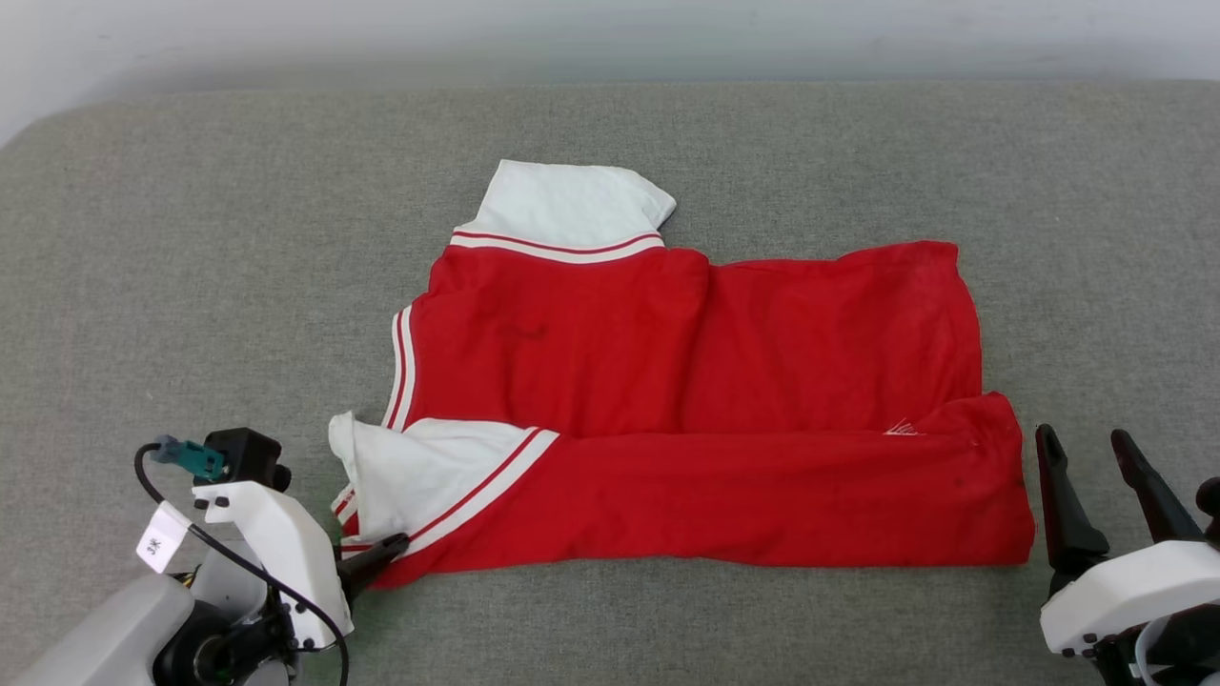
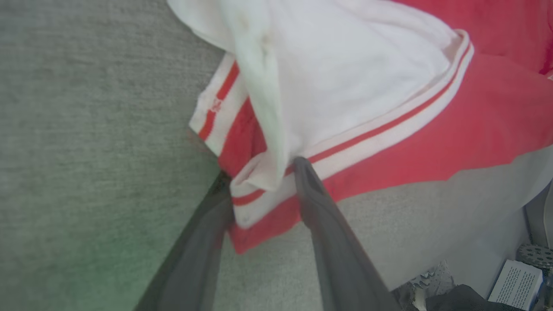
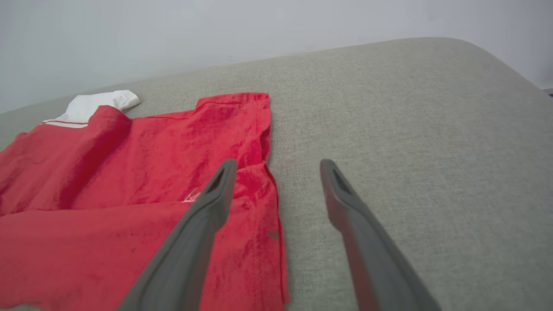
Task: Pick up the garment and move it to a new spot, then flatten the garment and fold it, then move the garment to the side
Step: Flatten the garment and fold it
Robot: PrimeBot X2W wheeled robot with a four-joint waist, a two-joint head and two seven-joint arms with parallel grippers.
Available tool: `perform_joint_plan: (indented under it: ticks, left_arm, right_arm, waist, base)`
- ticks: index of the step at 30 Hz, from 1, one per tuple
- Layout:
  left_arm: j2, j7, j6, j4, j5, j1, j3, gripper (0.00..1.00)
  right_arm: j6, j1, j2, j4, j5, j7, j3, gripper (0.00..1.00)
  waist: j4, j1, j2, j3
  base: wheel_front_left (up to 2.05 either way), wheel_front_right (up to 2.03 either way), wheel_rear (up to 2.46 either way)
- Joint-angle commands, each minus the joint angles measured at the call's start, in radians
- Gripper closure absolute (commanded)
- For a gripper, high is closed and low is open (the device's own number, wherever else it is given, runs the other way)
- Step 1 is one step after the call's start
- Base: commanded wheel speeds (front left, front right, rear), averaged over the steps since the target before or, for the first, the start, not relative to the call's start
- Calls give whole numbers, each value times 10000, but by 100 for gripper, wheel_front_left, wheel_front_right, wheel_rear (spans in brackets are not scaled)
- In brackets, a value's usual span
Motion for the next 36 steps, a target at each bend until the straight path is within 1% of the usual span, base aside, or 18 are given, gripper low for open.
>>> perform_joint_plan:
  ticks: [1,4,7,8,9,10,11,12,13,16,19,22,26,31,32,33,34,36]
  left_arm:
    - [-502,172,-72,189,33,230,-400,100]
    - [-440,-214,-267,363,307,77,-333,100]
    - [-279,-641,-224,241,538,31,-154,100]
    - [-279,-641,-224,241,538,31,-154,100]
    - [-122,-907,-170,77,647,80,-28,100]
    - [-122,-907,-170,77,647,80,-28,100]
    - [37,-1155,-98,-178,775,106,91,100]
    - [77,-1231,-36,-309,800,143,119,100]
    - [77,-1231,-36,-309,800,143,119,100]
    - [246,-1414,135,-770,910,238,199,100]
    - [370,-1495,311,-1188,1011,242,257,100]
    - [430,-1476,390,-1493,1046,201,273,100]
    - [406,-1465,340,-1662,1086,85,259,100]
    - [297,-1499,206,-1615,1055,-1,257,100]
    - [289,-1520,183,-1587,1047,-4,264,100]
    - [280,-1541,186,-1551,1040,-8,291,100]
    - [273,-1565,175,-1522,1032,-3,306,100]
    - [283,-1635,196,-1459,1038,46,331,100]
  right_arm:
    - [-9,-61,7,40,112,61,-56,0]
    - [-9,35,7,84,163,442,-289,0]
    - [-9,165,7,170,318,1241,-500,0]
    - [-9,165,7,170,318,1241,-500,0]
    - [-9,217,7,245,357,2114,-691,0]
    - [-9,217,7,245,357,2114,-691,0]
    - [-7,258,7,340,432,3176,-831,0]
    - [-7,267,7,336,346,3646,-871,0]
    - [-7,267,7,336,346,3646,-871,0]
    - [-9,130,-54,313,391,4784,-802,0]
    - [-9,-147,-124,385,464,5378,-586,0]
    - [-7,-466,-242,611,527,5652,-313,0]
    - [-9,-880,-306,1138,579,5890,-17,0]
    - [-7,-1031,-191,2177,753,6723,252,0]
    - [-6,-1012,-141,2346,801,6924,319,9]
    - [-6,-1005,-99,2437,877,7051,332,84]
    - [-4,-1029,-70,2467,920,7145,348,100]
    - [-3,-1139,-34,2307,899,7128,360,100]
  waist:
    - [-13,1,-1,-9]
    - [20,1,-1,-153]
    - [78,1,-1,-314]
    - [78,1,-1,-314]
    - [119,1,-1,-411]
    - [119,1,-1,-411]
    - [180,1,-1,-494]
    - [221,1,-1,-522]
    - [221,1,-1,-522]
    - [322,1,-1,-525]
    - [408,1,-1,-455]
    - [477,1,-1,-289]
    - [539,1,-1,-45]
    - [607,1,-1,149]
    - [618,1,-1,162]
    - [631,1,-1,167]
    - [642,1,-1,159]
    - [649,1,-1,100]
  base:
    - [0,0,0]
    - [0,0,0]
    - [0,0,0]
    - [0,0,0]
    - [0,0,0]
    - [0,0,0]
    - [0,0,0]
    - [0,0,0]
    - [0,0,0]
    - [0,0,0]
    - [0,0,0]
    - [0,0,0]
    - [0,0,0]
    - [0,0,0]
    - [0,0,0]
    - [0,0,0]
    - [0,0,0]
    - [0,0,0]
